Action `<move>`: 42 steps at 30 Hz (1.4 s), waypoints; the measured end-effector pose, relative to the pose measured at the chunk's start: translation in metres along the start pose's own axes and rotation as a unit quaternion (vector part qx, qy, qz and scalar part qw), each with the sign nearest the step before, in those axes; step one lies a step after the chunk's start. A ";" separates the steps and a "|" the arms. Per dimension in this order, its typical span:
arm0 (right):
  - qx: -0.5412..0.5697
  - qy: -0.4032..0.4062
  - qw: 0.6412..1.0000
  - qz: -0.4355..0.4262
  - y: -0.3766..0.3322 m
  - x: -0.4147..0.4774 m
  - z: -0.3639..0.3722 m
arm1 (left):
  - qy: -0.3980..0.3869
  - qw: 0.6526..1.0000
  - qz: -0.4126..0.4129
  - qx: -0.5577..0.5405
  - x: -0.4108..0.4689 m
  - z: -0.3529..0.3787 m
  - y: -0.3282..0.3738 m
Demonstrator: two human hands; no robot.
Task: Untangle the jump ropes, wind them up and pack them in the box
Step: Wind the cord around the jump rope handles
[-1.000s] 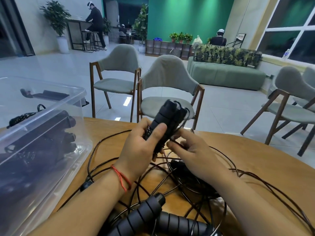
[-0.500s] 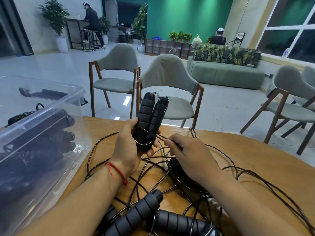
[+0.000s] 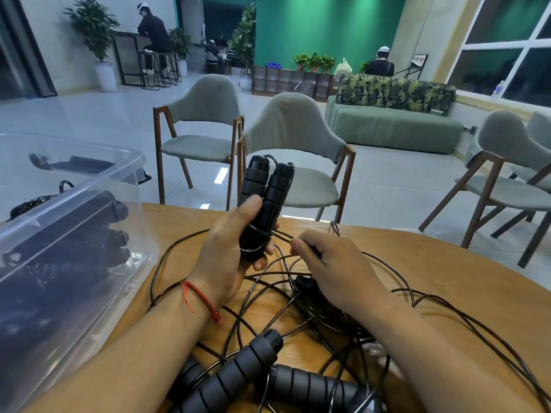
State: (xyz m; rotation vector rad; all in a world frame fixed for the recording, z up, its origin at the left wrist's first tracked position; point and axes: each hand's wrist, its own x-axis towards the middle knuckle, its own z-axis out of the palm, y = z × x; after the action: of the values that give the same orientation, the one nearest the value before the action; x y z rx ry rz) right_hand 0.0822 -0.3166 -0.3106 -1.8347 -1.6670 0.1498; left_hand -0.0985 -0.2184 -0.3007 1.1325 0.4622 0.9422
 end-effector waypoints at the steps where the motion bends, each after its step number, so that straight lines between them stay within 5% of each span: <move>1: -0.009 0.001 1.000 0.001 0.000 0.001 -0.002 | 0.006 1.000 0.005 0.014 0.001 -0.001 0.000; 14: -0.205 -0.049 0.977 -0.039 -0.022 0.002 -0.040 | 0.177 0.943 0.109 0.261 0.010 -0.015 -0.003; 20: -0.026 -0.077 0.997 -0.014 -0.039 -0.002 -0.041 | 0.116 0.903 0.126 0.393 0.006 -0.006 -0.010; 26: 0.194 -0.089 0.976 0.049 -0.054 -0.004 -0.050 | -0.034 0.883 0.180 0.433 -0.004 -0.002 -0.009; 30: 0.212 -0.112 0.969 0.061 -0.059 -0.006 -0.050 | 0.007 0.827 0.211 0.520 -0.005 0.004 -0.012; 35: 0.177 -0.146 0.973 0.035 -0.059 -0.005 -0.053 | 0.048 0.799 0.168 0.575 -0.003 0.000 -0.012; 42: 0.099 -0.132 0.986 -0.027 -0.062 -0.006 -0.070 | 0.065 0.795 0.116 0.591 0.000 -0.005 -0.013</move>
State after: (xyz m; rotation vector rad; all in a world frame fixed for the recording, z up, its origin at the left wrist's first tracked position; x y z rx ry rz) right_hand 0.0626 -0.3495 -0.2249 -1.6743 -1.8056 0.5360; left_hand -0.0965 -0.2172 -0.3147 2.3070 1.1301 0.9254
